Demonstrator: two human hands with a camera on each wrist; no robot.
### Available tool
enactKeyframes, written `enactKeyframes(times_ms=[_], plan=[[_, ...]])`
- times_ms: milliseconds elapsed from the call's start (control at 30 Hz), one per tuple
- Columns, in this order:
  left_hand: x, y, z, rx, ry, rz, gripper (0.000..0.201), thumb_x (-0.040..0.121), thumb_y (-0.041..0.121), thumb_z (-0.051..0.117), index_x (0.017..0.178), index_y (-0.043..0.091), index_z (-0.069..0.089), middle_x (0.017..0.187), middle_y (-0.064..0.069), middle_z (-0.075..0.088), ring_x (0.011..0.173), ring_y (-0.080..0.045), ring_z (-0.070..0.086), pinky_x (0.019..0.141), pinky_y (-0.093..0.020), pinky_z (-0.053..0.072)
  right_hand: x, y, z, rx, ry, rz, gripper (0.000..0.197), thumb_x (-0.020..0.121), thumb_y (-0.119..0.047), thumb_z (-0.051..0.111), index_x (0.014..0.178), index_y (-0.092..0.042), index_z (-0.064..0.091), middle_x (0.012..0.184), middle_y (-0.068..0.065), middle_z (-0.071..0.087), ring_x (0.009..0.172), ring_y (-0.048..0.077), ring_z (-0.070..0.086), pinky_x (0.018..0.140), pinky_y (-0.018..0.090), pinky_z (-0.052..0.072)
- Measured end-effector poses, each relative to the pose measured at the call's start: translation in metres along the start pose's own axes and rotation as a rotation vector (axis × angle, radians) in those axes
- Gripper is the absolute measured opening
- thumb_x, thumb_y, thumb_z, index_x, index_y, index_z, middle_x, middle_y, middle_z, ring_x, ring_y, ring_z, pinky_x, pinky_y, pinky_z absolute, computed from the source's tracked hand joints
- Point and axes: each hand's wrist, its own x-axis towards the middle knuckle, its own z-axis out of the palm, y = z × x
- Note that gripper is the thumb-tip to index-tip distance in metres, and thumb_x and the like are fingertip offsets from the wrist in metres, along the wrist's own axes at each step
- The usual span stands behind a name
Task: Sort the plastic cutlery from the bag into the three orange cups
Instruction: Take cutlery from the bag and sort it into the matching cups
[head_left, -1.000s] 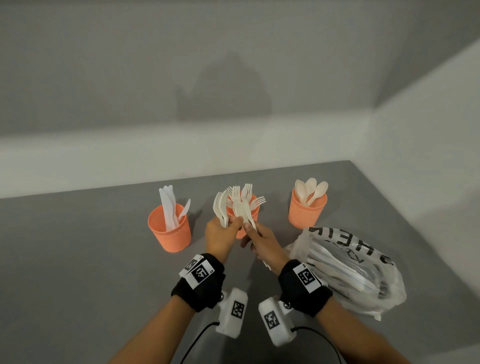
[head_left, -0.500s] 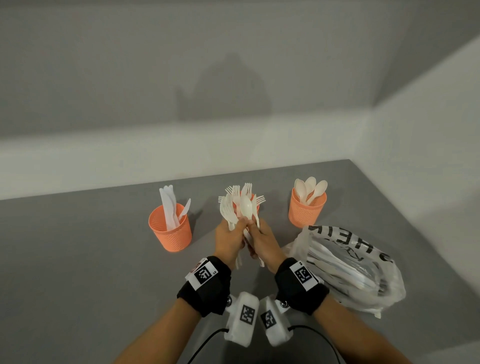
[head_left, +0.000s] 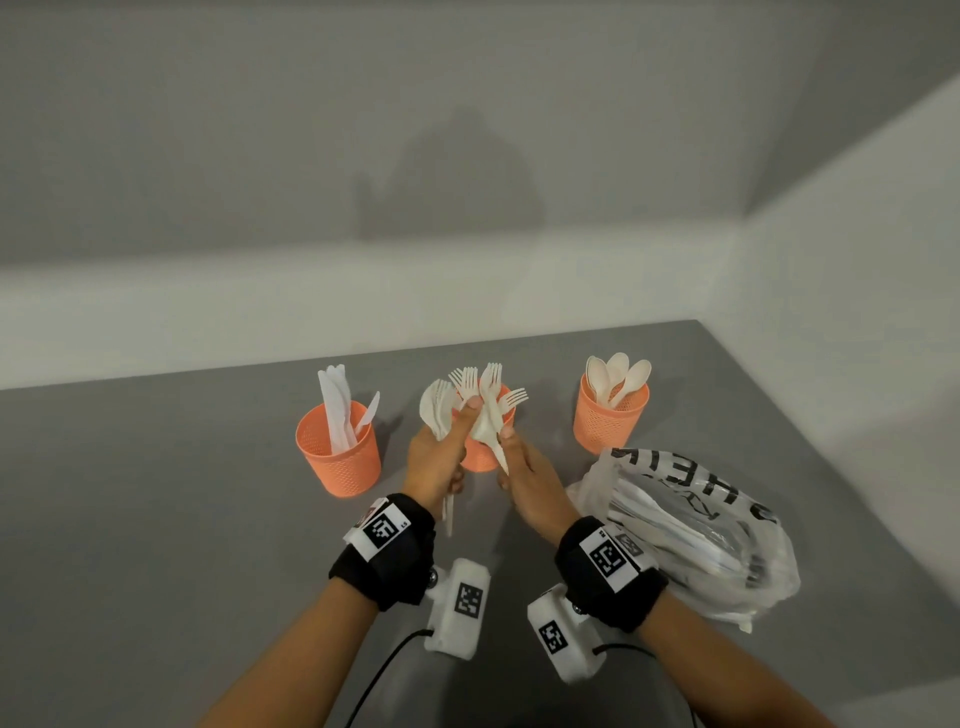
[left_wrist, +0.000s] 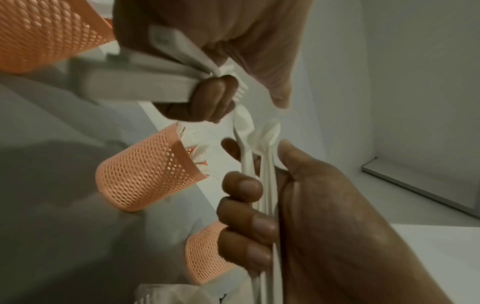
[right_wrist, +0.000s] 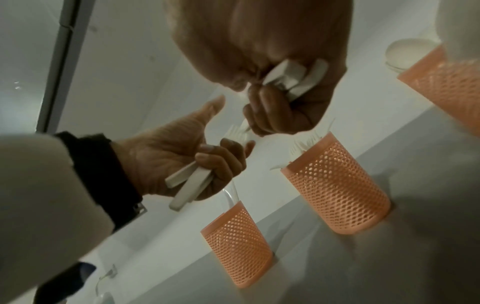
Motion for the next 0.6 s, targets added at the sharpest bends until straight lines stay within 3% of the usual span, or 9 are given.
enactKeyframes(times_ms=[67, 167, 200, 300, 367, 433, 533, 600], plan=[[-0.003, -0.002, 0.003, 0.012, -0.039, -0.017, 0.032, 0.086, 0.044, 0.059, 0.075, 0.014, 0.055, 0.045, 0.006, 0.037, 0.032, -0.005, 0.028, 0.035, -0.016, 0.024, -0.007, -0.004, -0.003, -0.107, -0.053, -0.02, 0.03, 0.102, -0.034, 0.025, 0.076, -0.039, 0.04, 0.066, -0.013, 0.043, 0.062, 0.003, 0.042, 0.066, 0.022, 0.035], [-0.006, -0.003, 0.008, 0.05, -0.022, 0.009, 0.017, 0.089, 0.022, 0.058, 0.092, 0.005, 0.058, 0.052, 0.001, 0.045, 0.03, -0.004, 0.032, 0.033, -0.016, 0.025, -0.01, -0.005, -0.009, -0.13, -0.112, 0.026, 0.029, 0.102, -0.024, 0.028, 0.087, -0.012, 0.05, 0.066, -0.003, 0.045, 0.059, 0.01, 0.042, 0.068, 0.032, 0.038], [-0.006, -0.003, 0.01, 0.08, 0.003, 0.031, 0.015, 0.089, 0.015, 0.057, 0.098, 0.003, 0.059, 0.055, -0.001, 0.047, 0.03, -0.003, 0.035, 0.033, -0.015, 0.027, -0.01, -0.006, -0.011, -0.098, -0.128, 0.056, 0.028, 0.101, -0.021, 0.029, 0.09, -0.008, 0.051, 0.066, -0.001, 0.046, 0.058, 0.012, 0.043, 0.065, 0.032, 0.04], [-0.008, -0.002, 0.019, 0.223, 0.011, 0.177, 0.018, 0.086, 0.01, 0.057, 0.104, 0.003, 0.06, 0.065, -0.001, 0.054, 0.046, -0.006, 0.045, 0.042, -0.017, 0.034, -0.013, -0.014, -0.021, 0.085, -0.127, 0.116, 0.023, 0.098, -0.012, 0.03, 0.086, -0.017, 0.049, 0.069, 0.005, 0.05, 0.059, 0.013, 0.048, 0.058, 0.023, 0.045], [-0.012, 0.002, 0.028, 0.262, -0.063, 0.279, 0.014, 0.087, 0.015, 0.059, 0.099, 0.008, 0.06, 0.065, 0.002, 0.055, 0.05, -0.006, 0.046, 0.044, -0.016, 0.035, -0.014, -0.026, -0.031, 0.174, -0.125, 0.104, 0.022, 0.099, -0.012, 0.03, 0.095, -0.016, 0.051, 0.07, 0.003, 0.049, 0.059, 0.011, 0.047, 0.055, 0.02, 0.043], [-0.017, 0.011, 0.035, 0.165, -0.168, 0.287, 0.013, 0.092, 0.023, 0.056, 0.082, 0.015, 0.057, 0.048, 0.011, 0.048, 0.038, -0.002, 0.04, 0.038, -0.013, 0.031, -0.012, -0.038, -0.045, 0.195, -0.127, 0.089, 0.024, 0.098, -0.01, 0.029, 0.099, -0.01, 0.052, 0.067, 0.002, 0.046, 0.056, 0.009, 0.043, 0.054, 0.02, 0.039], [-0.007, 0.02, 0.035, 0.014, -0.25, 0.166, 0.034, 0.096, 0.031, 0.048, 0.067, 0.014, 0.045, 0.039, 0.008, 0.036, 0.033, -0.006, 0.032, 0.035, -0.017, 0.027, -0.003, -0.051, -0.07, 0.165, -0.086, 0.109, 0.026, 0.092, 0.001, 0.026, 0.086, -0.009, 0.049, 0.061, 0.002, 0.041, 0.049, 0.008, 0.04, 0.048, 0.017, 0.038], [0.009, 0.018, 0.03, -0.034, -0.24, 0.079, 0.035, 0.099, 0.027, 0.043, 0.068, 0.01, 0.044, 0.04, 0.005, 0.036, 0.035, -0.008, 0.034, 0.037, -0.018, 0.03, 0.004, -0.057, -0.09, 0.194, -0.036, 0.128, 0.025, 0.089, 0.004, 0.025, 0.094, -0.004, 0.048, 0.06, 0.004, 0.044, 0.055, 0.013, 0.044, 0.049, 0.019, 0.041]])
